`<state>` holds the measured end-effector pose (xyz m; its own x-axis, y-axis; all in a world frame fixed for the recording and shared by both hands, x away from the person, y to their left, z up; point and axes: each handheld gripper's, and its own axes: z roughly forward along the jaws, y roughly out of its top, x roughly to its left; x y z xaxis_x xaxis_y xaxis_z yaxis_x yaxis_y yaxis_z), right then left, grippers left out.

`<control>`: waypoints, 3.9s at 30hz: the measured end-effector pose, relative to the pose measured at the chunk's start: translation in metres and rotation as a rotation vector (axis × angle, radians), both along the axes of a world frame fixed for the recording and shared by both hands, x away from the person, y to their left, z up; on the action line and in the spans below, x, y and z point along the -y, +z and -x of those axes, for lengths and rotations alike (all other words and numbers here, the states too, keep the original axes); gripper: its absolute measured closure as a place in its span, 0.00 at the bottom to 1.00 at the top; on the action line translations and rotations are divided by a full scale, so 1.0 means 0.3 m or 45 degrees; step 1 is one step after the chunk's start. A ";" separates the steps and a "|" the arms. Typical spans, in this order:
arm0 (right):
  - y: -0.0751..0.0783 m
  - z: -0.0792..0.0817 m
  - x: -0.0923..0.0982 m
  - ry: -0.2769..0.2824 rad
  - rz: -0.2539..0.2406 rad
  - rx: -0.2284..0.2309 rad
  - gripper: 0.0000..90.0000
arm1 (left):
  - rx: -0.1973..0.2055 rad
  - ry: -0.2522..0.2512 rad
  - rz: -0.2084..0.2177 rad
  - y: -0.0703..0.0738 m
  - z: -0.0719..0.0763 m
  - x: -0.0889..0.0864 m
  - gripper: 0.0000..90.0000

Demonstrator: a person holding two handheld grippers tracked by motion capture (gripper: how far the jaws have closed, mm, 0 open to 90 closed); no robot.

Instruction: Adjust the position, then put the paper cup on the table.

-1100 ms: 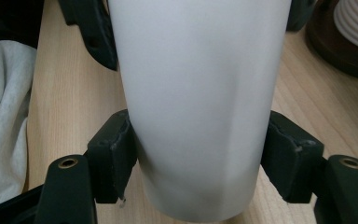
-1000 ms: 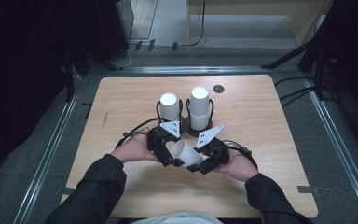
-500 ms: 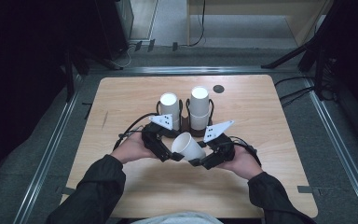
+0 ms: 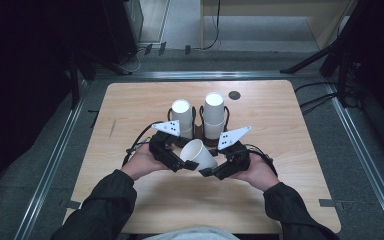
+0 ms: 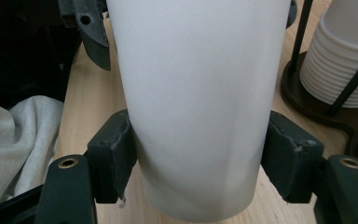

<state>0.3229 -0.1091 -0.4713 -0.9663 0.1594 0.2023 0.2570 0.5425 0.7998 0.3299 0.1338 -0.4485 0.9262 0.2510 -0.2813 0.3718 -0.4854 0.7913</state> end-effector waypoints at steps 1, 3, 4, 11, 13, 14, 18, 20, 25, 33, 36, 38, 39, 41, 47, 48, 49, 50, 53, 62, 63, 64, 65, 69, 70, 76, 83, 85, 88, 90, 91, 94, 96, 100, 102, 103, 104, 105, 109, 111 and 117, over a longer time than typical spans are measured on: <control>0.000 0.000 -0.001 0.001 -0.003 -0.003 0.36 | -0.009 0.008 0.016 0.001 0.000 -0.001 0.08; 0.000 -0.001 -0.004 -0.003 -0.013 -0.018 0.36 | -0.017 -0.002 0.051 0.002 0.003 -0.004 0.14; 0.000 -0.004 -0.005 -0.003 -0.014 -0.021 0.36 | -0.012 0.004 0.054 0.003 0.006 -0.003 0.16; 0.000 -0.003 -0.002 -0.002 -0.028 -0.029 0.36 | -0.004 0.014 0.061 0.010 0.014 -0.001 0.24; -0.001 -0.004 -0.002 0.002 -0.029 -0.037 0.36 | -0.001 0.006 0.054 0.011 0.015 0.000 0.24; -0.002 -0.003 -0.003 0.009 -0.026 -0.043 0.33 | 0.003 0.005 0.052 0.012 0.016 -0.001 0.25; -0.003 0.004 -0.018 -0.036 0.018 -0.017 0.22 | 0.010 0.010 0.043 0.016 0.014 -0.010 0.25; -0.006 0.003 -0.019 -0.035 0.028 -0.028 0.22 | 0.016 0.014 0.035 0.019 0.012 -0.015 0.25; -0.017 0.007 -0.019 -0.041 0.083 0.001 0.22 | 0.029 0.017 0.021 0.024 0.012 -0.022 0.26; -0.034 0.020 -0.021 -0.048 0.155 0.007 0.22 | 0.051 -0.009 -0.061 0.019 0.015 -0.012 0.26; -0.034 0.025 -0.020 -0.051 0.157 0.030 0.22 | 0.066 -0.018 -0.093 0.018 0.017 -0.006 0.26; -0.035 0.029 -0.019 -0.053 0.162 0.043 0.22 | 0.074 -0.026 -0.108 0.017 0.020 -0.002 0.26; -0.036 0.031 -0.019 -0.063 0.166 0.049 0.22 | 0.080 -0.029 -0.118 0.017 0.022 0.000 0.26; -0.038 0.031 -0.018 -0.068 0.176 0.049 0.22 | 0.088 -0.026 -0.134 0.017 0.024 0.001 0.26; -0.032 0.034 -0.012 -0.083 0.171 0.044 0.22 | 0.097 -0.018 -0.206 0.011 0.015 -0.004 0.26; -0.030 0.034 -0.010 -0.084 0.166 0.035 0.22 | 0.097 -0.010 -0.206 0.011 0.014 -0.006 0.26; -0.030 0.033 -0.009 -0.084 0.165 0.041 0.22 | 0.094 -0.006 -0.201 0.012 0.012 -0.010 0.26; -0.030 0.033 -0.009 -0.084 0.165 0.041 0.22 | 0.094 -0.006 -0.201 0.012 0.012 -0.010 0.26; -0.032 0.031 -0.005 -0.101 0.184 0.047 0.22 | 0.097 0.004 -0.200 0.020 0.009 -0.026 0.26; -0.026 0.029 0.024 -0.167 0.178 0.061 0.22 | 0.063 0.051 -0.229 0.016 -0.004 -0.058 0.26; -0.025 0.029 0.029 -0.172 0.177 0.066 0.22 | 0.063 0.056 -0.232 0.015 -0.007 -0.061 0.26; -0.024 0.029 0.035 -0.180 0.177 0.069 0.23 | 0.052 0.058 -0.233 0.014 -0.009 -0.064 0.26; -0.024 0.028 0.039 -0.184 0.177 0.077 0.23 | 0.052 0.058 -0.233 0.014 -0.009 -0.064 0.26; -0.025 0.027 0.059 -0.188 0.178 0.104 0.23 | 0.054 0.055 -0.228 0.018 -0.009 -0.078 0.26; -0.025 0.024 0.063 -0.192 0.180 0.111 0.23 | 0.050 0.060 -0.237 0.018 -0.009 -0.080 0.26; -0.028 0.016 0.082 -0.227 0.202 0.117 0.23 | 0.047 0.093 -0.256 0.014 -0.018 -0.105 0.26; -0.026 0.011 0.098 -0.208 0.181 0.119 0.23 | 0.059 0.122 -0.262 0.010 -0.024 -0.134 0.26; -0.027 0.005 0.105 -0.220 0.186 0.117 0.23 | 0.061 0.124 -0.242 0.004 -0.030 -0.155 0.26; -0.024 -0.001 0.113 -0.223 0.177 0.113 0.23 | 0.053 0.161 -0.247 0.002 -0.036 -0.175 0.26; -0.021 -0.006 0.119 -0.231 0.177 0.116 0.23 | 0.051 0.178 -0.252 0.001 -0.037 -0.189 0.26; -0.020 -0.009 0.122 -0.237 0.174 0.116 0.23 | 0.051 0.184 -0.252 0.000 -0.038 -0.196 0.26; -0.020 -0.017 0.128 -0.247 0.185 0.121 0.23 | 0.053 0.207 -0.254 -0.001 -0.038 -0.215 0.26; -0.020 -0.022 0.131 -0.255 0.190 0.117 0.23 | 0.051 0.225 -0.252 -0.001 -0.037 -0.227 0.26; -0.017 -0.032 0.135 -0.262 0.183 0.120 0.23 | 0.048 0.257 -0.250 -0.001 -0.037 -0.251 0.26; -0.016 -0.035 0.136 -0.266 0.185 0.119 0.23 | 0.046 0.272 -0.249 -0.002 -0.038 -0.264 0.26; -0.016 -0.037 0.136 -0.266 0.187 0.123 0.23 | 0.046 0.285 -0.248 -0.002 -0.039 -0.272 0.26; -0.016 -0.039 0.136 -0.270 0.190 0.119 0.23 | 0.046 0.291 -0.250 -0.001 -0.040 -0.280 0.26; -0.017 -0.041 0.136 -0.268 0.192 0.120 0.23 | 0.046 0.299 -0.251 -0.001 -0.041 -0.287 0.26; -0.020 -0.047 0.133 -0.265 0.193 0.122 0.23 | 0.045 0.336 -0.253 -0.004 -0.050 -0.315 0.26; -0.023 -0.049 0.132 -0.268 0.195 0.112 0.23 | 0.041 0.354 -0.253 -0.006 -0.057 -0.330 0.26; -0.031 -0.056 0.127 -0.265 0.208 0.114 0.23 | 0.040 0.395 -0.257 -0.009 -0.072 -0.362 0.26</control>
